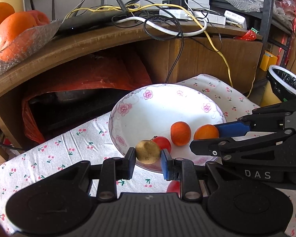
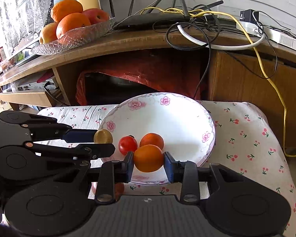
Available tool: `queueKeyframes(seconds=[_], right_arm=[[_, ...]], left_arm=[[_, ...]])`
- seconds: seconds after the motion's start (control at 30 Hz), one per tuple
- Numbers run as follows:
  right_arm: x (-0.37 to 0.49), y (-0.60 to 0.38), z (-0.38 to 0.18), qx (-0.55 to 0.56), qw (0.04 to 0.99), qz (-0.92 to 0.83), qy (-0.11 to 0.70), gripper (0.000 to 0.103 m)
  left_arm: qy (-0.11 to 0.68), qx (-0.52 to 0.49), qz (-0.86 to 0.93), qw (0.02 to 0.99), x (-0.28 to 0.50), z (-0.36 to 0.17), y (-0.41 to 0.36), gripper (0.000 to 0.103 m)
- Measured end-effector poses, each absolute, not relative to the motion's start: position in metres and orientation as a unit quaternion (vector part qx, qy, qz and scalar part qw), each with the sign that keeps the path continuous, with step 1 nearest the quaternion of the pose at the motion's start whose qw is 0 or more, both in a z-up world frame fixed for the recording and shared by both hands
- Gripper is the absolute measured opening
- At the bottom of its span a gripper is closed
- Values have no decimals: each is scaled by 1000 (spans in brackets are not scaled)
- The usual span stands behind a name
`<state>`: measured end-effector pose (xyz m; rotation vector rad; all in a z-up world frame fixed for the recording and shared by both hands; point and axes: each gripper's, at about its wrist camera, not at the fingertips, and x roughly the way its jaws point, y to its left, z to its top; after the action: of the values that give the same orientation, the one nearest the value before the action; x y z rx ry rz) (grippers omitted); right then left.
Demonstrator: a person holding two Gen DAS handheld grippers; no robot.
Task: Organize fruits
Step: 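Lower both held fruits into the white bowl and open both grippers, then move the left gripper to the red tomato while the right moves to the brown round fruit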
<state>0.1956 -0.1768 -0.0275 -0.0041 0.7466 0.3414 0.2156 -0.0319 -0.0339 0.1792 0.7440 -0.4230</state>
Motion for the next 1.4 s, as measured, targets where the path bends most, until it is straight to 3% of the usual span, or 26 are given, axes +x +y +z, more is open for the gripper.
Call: queueKeyframes(seconds=[0.37,0.73,1.3,1.4], right_arm=[[204,-178,-32,-11,920,157,358,31],[202,-180,-29,-11,927,148,345,32],[178,-180,-5,6,930,154,334,33],[167,-180,3,11,929,155,335,33]], left_arm=[[360,89,-207,905,221,-37,-36,36],[357,84,-206,908,220,-33,-34,46],[337,61,-200,918,192,0,-21,48],[336,54,-202,919,178,8,-17,53]])
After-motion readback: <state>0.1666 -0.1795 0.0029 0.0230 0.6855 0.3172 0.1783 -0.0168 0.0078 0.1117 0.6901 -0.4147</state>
